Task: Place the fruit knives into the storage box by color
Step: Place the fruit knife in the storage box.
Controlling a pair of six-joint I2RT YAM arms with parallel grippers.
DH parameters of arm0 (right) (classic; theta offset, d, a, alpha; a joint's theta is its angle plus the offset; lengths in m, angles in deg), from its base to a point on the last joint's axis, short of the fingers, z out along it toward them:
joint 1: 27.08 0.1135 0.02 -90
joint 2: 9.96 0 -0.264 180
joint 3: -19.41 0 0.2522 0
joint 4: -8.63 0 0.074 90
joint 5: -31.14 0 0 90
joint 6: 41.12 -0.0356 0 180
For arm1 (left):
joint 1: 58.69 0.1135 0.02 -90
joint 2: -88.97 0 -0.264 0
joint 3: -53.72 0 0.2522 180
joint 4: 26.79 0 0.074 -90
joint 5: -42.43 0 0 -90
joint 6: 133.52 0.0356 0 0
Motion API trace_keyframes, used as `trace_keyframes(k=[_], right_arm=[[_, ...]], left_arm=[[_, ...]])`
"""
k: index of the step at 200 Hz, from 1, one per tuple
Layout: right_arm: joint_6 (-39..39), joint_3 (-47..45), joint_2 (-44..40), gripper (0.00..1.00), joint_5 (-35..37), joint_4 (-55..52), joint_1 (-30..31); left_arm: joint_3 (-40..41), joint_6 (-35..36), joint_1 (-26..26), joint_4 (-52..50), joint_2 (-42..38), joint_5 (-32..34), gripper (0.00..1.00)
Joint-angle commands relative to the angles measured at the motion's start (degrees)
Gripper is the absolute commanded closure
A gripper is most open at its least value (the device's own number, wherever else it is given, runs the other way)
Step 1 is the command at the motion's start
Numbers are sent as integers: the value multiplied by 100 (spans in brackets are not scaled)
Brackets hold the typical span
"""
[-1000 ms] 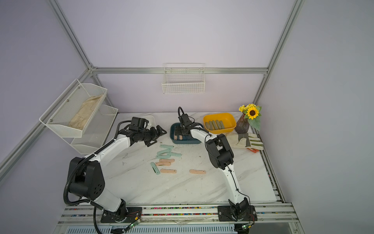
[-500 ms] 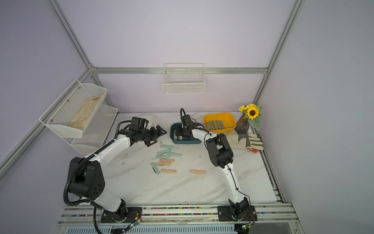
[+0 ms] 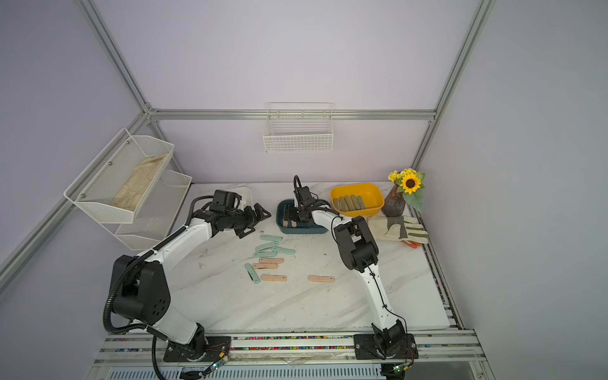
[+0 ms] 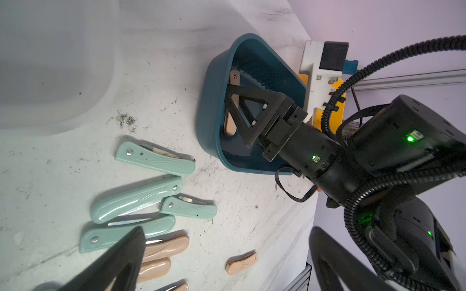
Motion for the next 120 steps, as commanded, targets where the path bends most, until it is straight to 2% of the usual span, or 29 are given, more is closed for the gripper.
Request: trace_keyframes(k=[1, 120], right_arm=[[-138, 25, 203, 27, -159, -126, -11], [-177, -248, -75, 29, -94, -77, -54]], left_arm=[[-528, 96, 35, 67, 4, -20, 0], [-520, 105, 35, 72, -29, -25, 0]])
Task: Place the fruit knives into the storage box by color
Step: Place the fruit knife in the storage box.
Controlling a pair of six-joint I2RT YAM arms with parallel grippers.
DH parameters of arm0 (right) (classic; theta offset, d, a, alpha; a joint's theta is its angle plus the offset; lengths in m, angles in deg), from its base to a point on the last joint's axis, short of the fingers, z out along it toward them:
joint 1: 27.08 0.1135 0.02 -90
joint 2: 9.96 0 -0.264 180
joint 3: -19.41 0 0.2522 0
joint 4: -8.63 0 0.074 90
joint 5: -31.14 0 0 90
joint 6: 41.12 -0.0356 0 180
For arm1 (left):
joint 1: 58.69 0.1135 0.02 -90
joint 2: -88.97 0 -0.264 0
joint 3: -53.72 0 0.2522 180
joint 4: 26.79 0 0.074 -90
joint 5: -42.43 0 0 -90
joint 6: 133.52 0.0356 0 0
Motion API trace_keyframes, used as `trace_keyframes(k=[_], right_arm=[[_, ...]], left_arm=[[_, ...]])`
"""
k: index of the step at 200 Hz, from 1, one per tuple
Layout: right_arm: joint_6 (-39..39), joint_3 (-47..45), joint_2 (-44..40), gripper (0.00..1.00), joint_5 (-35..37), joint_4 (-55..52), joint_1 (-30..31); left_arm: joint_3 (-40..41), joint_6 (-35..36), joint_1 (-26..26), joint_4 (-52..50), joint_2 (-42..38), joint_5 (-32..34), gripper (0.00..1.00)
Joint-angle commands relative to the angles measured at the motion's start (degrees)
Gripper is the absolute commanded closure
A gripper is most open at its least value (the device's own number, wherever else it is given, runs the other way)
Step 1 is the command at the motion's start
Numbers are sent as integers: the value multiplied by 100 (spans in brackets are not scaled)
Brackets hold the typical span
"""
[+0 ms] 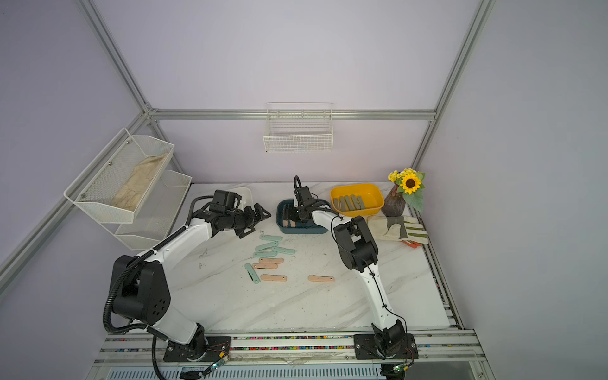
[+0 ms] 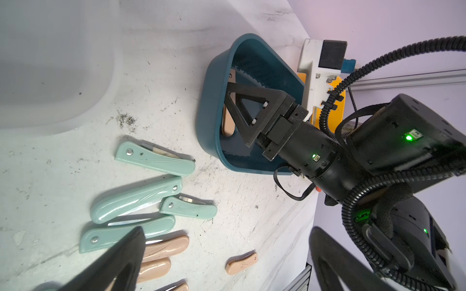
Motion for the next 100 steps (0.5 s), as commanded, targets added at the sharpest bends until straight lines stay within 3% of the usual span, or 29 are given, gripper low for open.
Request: trace_keyframes(k=[1, 100], right_arm=[[1, -250, -105, 28, 65, -195, -37], [141, -596, -809, 29, 101, -282, -66]], left_arm=[[-520, 107, 35, 72, -28, -25, 0], [-450, 98, 35, 66, -95, -70, 0]])
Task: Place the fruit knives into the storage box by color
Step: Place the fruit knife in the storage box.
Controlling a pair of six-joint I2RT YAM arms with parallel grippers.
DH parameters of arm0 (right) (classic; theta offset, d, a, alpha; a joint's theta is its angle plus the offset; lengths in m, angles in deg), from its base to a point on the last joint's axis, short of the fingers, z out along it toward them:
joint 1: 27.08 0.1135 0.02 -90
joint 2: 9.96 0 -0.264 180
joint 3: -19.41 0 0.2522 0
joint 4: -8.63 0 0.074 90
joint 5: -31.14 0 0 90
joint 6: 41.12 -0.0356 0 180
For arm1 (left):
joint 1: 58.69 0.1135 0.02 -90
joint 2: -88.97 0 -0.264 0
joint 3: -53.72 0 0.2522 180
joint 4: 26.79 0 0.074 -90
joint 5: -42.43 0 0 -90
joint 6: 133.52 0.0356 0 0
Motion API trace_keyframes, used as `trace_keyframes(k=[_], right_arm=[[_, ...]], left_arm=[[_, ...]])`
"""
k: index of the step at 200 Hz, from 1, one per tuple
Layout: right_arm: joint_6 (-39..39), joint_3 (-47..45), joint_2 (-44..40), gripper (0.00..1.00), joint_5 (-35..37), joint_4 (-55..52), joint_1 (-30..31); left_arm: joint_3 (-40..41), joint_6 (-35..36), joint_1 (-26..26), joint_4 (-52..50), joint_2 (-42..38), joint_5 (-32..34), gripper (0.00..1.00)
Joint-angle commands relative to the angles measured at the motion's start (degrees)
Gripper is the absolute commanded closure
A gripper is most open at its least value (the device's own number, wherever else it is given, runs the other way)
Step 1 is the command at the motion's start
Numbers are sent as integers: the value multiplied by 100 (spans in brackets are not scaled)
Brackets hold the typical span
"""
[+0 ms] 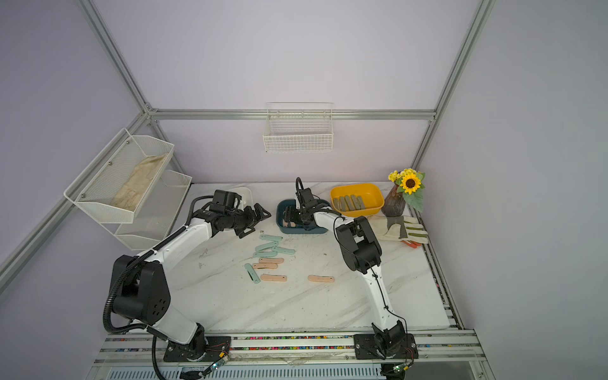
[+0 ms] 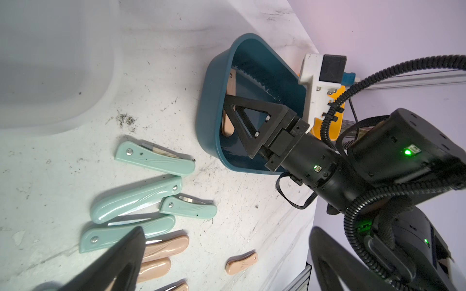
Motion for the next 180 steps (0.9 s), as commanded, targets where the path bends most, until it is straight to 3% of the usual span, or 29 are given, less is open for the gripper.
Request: trace_keyframes(k=[1, 56, 134, 180], right_arm=[[36, -48, -429, 29, 58, -304, -27], [71, -598, -1487, 29, 120, -423, -29], [294, -2692, -3477, 30, 671, -803, 82], [-37, -4072, -4423, 30, 870, -943, 670]], left_arm=[[-445, 94, 35, 69, -96, -68, 0], [-119, 63, 3, 69, -421, -79, 0], [500, 12, -439, 121, -911, 94, 0], [732, -104, -674, 325, -909, 92, 0]])
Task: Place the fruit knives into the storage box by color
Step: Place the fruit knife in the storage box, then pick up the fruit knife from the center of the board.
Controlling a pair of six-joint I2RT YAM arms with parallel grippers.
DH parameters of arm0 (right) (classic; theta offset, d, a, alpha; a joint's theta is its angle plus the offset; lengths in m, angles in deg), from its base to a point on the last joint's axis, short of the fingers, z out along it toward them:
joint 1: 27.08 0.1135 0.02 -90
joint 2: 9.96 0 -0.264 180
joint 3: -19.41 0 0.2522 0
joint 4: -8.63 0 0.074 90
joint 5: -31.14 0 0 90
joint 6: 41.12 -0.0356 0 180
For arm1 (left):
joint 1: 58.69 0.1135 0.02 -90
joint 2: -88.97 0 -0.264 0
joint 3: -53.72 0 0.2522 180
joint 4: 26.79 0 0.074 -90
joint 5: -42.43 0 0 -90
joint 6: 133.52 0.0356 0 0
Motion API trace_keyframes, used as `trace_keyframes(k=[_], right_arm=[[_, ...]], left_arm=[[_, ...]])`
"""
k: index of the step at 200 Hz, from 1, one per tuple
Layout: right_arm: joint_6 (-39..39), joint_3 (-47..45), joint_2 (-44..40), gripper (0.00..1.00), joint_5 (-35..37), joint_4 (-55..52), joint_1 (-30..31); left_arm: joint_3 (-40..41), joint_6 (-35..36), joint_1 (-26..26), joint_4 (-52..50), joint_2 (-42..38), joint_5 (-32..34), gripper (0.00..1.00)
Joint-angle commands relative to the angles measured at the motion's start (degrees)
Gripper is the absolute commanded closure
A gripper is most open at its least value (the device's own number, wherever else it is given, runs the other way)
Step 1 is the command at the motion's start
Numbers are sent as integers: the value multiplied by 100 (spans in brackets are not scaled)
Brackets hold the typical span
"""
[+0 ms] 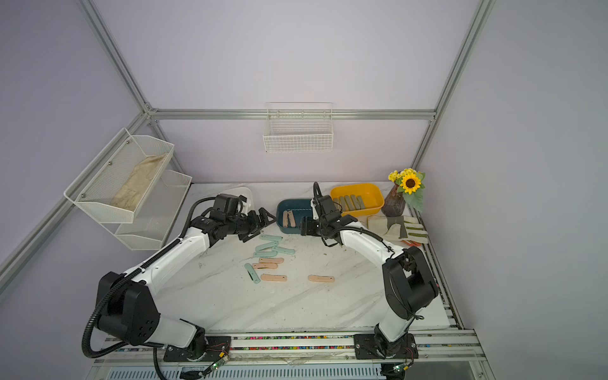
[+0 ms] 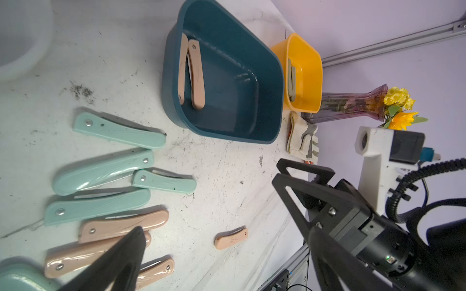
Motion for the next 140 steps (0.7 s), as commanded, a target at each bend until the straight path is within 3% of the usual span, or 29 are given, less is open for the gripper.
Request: trace_keyframes(k=[1, 67, 140], right_arm=[[-213, -586, -451, 30, 212, -261, 370], [-1120, -1918, -1379, 31, 234, -374, 1185], [-1430, -2790, -1777, 31, 265, -351, 1381]], left_arm=[[247, -53, -57, 274, -114, 16, 0], [257, -53, -110, 388, -3, -34, 0], [200, -71, -163, 460, 64, -51, 0]])
